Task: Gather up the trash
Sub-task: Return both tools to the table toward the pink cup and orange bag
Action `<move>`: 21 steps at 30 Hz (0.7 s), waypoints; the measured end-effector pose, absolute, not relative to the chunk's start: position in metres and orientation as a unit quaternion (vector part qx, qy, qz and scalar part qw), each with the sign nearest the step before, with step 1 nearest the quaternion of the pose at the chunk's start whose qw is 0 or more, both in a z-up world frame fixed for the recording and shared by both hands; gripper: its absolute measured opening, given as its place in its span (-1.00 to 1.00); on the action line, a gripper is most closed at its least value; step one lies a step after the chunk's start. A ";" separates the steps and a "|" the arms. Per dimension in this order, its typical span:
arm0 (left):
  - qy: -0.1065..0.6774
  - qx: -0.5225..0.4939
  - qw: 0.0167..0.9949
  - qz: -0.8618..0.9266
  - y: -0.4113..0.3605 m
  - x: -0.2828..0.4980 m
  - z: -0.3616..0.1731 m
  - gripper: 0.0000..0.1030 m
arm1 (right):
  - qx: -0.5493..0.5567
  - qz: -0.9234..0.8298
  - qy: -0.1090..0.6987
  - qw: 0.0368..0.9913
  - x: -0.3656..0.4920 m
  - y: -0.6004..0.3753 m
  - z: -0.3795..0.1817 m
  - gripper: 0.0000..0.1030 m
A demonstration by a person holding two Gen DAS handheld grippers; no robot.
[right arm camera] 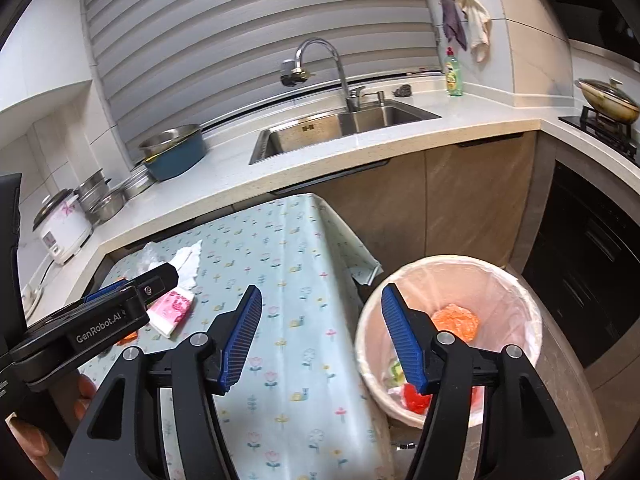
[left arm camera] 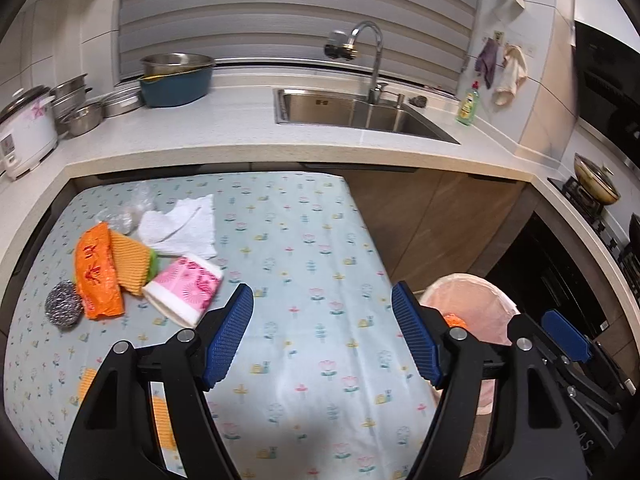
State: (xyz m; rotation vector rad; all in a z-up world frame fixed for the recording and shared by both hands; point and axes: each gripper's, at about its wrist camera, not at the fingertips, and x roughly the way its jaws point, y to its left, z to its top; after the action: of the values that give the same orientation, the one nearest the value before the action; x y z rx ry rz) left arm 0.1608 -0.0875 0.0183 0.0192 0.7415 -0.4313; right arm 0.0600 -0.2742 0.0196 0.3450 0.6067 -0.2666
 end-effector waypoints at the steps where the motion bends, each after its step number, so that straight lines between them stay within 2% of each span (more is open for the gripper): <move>1: 0.360 0.007 0.910 -0.205 -0.081 0.163 0.019 0.34 | 0.167 -0.127 0.297 0.931 0.063 -0.269 0.020 0.20; 15: 0.368 0.001 0.922 -0.125 0.006 0.197 0.008 0.37 | 0.147 -0.077 0.320 0.933 0.110 -0.197 0.015 0.22; 19: 0.369 -0.005 0.923 -0.107 0.030 0.205 0.004 0.53 | 0.135 -0.065 0.330 0.932 0.124 -0.176 0.011 0.22; 21: 0.374 -0.014 0.922 -0.101 0.043 0.211 0.001 0.54 | 0.131 -0.059 0.334 0.931 0.130 -0.167 0.008 0.22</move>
State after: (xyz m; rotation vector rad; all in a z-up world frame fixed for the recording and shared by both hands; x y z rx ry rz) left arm 0.2112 0.0430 0.0010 -0.0280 0.7675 -0.2069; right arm 0.1299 -0.1672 0.0085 0.2688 0.6845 -0.1217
